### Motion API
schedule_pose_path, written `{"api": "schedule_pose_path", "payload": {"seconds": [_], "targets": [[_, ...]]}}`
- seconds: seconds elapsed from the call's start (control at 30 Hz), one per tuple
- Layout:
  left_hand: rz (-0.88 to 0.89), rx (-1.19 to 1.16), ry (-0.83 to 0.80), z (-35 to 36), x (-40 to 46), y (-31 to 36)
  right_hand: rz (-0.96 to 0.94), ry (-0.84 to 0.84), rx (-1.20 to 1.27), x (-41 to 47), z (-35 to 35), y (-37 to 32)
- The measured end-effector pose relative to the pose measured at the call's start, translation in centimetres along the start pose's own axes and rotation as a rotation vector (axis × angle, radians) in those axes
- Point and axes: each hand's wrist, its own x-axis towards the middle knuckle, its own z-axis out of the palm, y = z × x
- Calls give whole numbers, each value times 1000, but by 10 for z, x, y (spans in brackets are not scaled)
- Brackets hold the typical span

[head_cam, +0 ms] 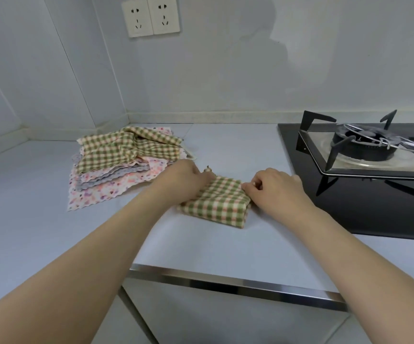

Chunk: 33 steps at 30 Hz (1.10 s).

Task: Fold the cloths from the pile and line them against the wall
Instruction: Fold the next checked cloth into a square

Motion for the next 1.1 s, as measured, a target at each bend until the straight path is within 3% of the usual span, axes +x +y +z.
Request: {"api": "schedule_pose_path", "payload": {"seconds": [0.07, 0.17, 0.43, 0.5, 0.57, 0.63, 0.73, 0.9, 1.1], "targets": [[-100, -312, -170, -14, -12, -8, -7, -6, -18, 0, -1, 0], [-133, -449, -274, -26, -30, -22, -13, -5, -43, -2, -3, -2], [-223, -279, -60, -16, -47, -17, -21, -18, -33, -5, -7, -3], [-222, -37, 15, -12, -53, -12, -20, -15, -37, -5, -6, -3], [-92, 232, 252, -3, -67, -3, -12, -22, -17, -4, -6, -3], [133, 175, 390, 9, -87, 13, 4, -41, 34, -1, -6, -2], [307, 291, 382, 36, -99, 31, 38, -78, 111, 2, -8, 1], [260, 548, 472, 51, -89, 42, 33, -67, 132, 2, -8, 2], [41, 664, 197, 51, -84, 59, 1, -27, 66, 0, -9, 1]]}}
